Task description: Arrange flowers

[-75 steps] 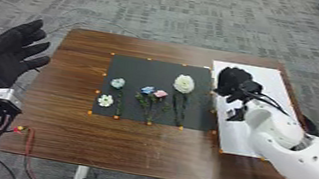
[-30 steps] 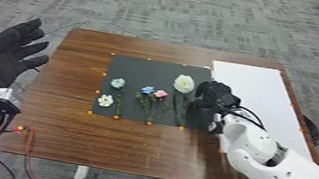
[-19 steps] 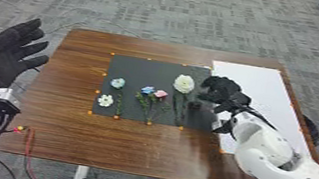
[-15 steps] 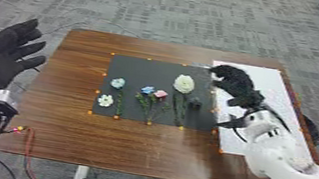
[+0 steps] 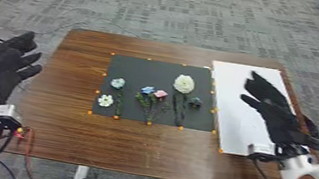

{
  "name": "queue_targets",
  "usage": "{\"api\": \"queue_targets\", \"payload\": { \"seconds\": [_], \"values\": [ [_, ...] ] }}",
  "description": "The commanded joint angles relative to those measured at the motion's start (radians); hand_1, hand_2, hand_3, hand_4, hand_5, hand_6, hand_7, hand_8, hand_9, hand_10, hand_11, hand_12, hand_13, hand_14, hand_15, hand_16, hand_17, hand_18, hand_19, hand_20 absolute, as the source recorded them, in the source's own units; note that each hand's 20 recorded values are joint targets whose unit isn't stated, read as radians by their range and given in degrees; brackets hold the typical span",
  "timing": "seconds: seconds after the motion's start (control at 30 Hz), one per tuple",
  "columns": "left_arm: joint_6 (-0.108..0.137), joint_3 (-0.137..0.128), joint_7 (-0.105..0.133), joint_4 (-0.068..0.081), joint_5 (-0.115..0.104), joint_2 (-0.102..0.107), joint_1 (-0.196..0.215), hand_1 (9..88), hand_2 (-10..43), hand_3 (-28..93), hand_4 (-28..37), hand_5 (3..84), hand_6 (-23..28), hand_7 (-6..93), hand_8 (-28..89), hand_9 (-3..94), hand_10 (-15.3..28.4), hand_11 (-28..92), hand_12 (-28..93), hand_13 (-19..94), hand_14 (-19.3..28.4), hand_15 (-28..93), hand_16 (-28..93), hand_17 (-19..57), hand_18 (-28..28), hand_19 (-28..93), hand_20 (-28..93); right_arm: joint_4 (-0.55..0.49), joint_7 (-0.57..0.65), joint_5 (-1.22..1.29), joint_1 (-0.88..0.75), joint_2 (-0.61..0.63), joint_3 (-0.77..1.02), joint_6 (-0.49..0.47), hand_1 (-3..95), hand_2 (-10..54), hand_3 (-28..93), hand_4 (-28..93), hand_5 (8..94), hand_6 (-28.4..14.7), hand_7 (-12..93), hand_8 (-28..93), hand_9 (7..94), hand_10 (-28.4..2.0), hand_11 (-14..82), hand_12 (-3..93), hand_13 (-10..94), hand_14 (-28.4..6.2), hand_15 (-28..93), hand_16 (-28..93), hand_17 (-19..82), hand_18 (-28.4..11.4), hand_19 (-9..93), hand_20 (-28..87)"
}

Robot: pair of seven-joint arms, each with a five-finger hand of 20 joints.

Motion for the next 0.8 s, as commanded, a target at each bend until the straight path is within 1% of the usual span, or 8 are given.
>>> {"api": "queue_targets", "payload": {
  "seconds": [0.03,0.13,0.23,0.3,0.4,0.5,0.67,0.8],
  "values": [
    [0.013,0.077,-0.017,0.005,0.026,0.013,-0.048,27.3,-6.3,67,-28.3,18.9,0.1,19.1,-9,12.9,7.9,17,21,5,11.3,40,-4,-10.6,18.1,37,9,-0.063,0.115,0.285,-0.079,-0.106,0.072,-0.066,15.3,-3.8,86,-25,28.5,-3.3,9,-7,26.4,-11.4,1.2,21.9,14,-10.2,11,27,-3,-18.9,35,14],
    [-0.003,0.1,-0.018,0.012,0.009,0.009,-0.055,27.4,-6.3,67,-28.3,18.8,0.0,19.1,-9,12.9,7.8,17,21,5,11.1,40,-4,-10.7,18.2,37,9,-0.058,0.112,0.269,-0.07,-0.116,0.037,-0.033,15.7,-3.0,85,-25,27.0,-4.1,9,-7,25.1,-12.0,0.6,23.0,13,-10.7,11,28,-5,-19.8,36,14],
    [-0.011,0.106,-0.015,0.016,0.033,0.024,-0.075,27.4,-6.3,67,-28.3,18.7,0.0,19.1,-9,12.7,7.5,17,21,4,10.9,40,-4,-10.8,18.2,37,9,-0.043,0.071,0.229,-0.059,-0.138,0.009,-0.02,16.0,-3.2,85,-24,27.2,-4.0,9,-6,25.1,-11.9,1.0,23.5,13,-10.8,12,29,-6,-20.1,36,14],
    [0.001,0.084,-0.007,-0.004,0.082,0.014,-0.045,27.4,-6.0,67,-28.3,18.2,-0.1,19.3,-9,12.4,7.4,17,22,4,10.7,40,-4,-10.8,18.2,37,9,-0.026,0.045,0.213,-0.035,-0.144,-0.018,-0.005,16.7,-3.4,85,-24,28.4,-1.2,10,-7,25.3,-10.1,1.0,23.6,13,-10.8,12,30,-6,-20.0,36,14],
    [-0.012,0.072,0.005,-0.011,0.045,-0.002,-0.015,27.3,-5.9,67,-28.3,18.1,-0.1,19.6,-9,12.3,7.3,17,22,4,10.7,40,-4,-10.8,18.1,37,9,-0.024,0.048,0.197,-0.034,-0.156,-0.011,-0.006,17.4,-3.8,85,-25,29.7,1.1,10,-8,26.1,-8.6,1.4,23.7,14,-10.6,13,30,-5,-20.0,37,14],
    [0.003,0.076,0.001,-0.011,0.05,-0.007,0.0,27.3,-6.0,67,-28.3,18.1,-0.1,19.7,-9,12.4,7.4,16,22,4,10.7,40,-4,-10.8,18.1,37,9,-0.023,0.055,0.195,-0.038,-0.169,-0.007,-0.01,17.5,-4.0,85,-25,29.8,1.3,11,-8,26.5,-8.2,1.6,23.6,15,-10.6,13,30,-4,-20.0,37,14],
    [-0.005,0.115,-0.002,0.011,0.043,0.002,-0.049,27.0,-5.8,67,-28.3,18.3,-0.1,19.6,-9,12.8,7.6,17,22,4,10.7,40,-4,-10.8,18.2,37,9,-0.025,0.064,0.187,-0.023,-0.18,-0.014,0.014,17.5,-4.2,85,-25,30.0,0.7,11,-8,27.2,-8.8,1.9,23.4,16,-10.6,13,30,-4,-20.1,37,14],
    [-0.019,0.112,-0.006,0.012,0.043,0.008,-0.052,26.9,-5.6,67,-28.3,18.3,-0.1,19.7,-9,12.9,7.7,17,22,4,10.7,40,-4,-10.8,18.2,37,9,-0.02,0.055,0.174,-0.004,-0.187,-0.034,0.009,17.7,-4.0,85,-25,30.7,1.4,11,-9,28.0,-8.8,2.4,23.3,16,-10.8,14,30,-4,-20.2,37,15]
  ]
}}
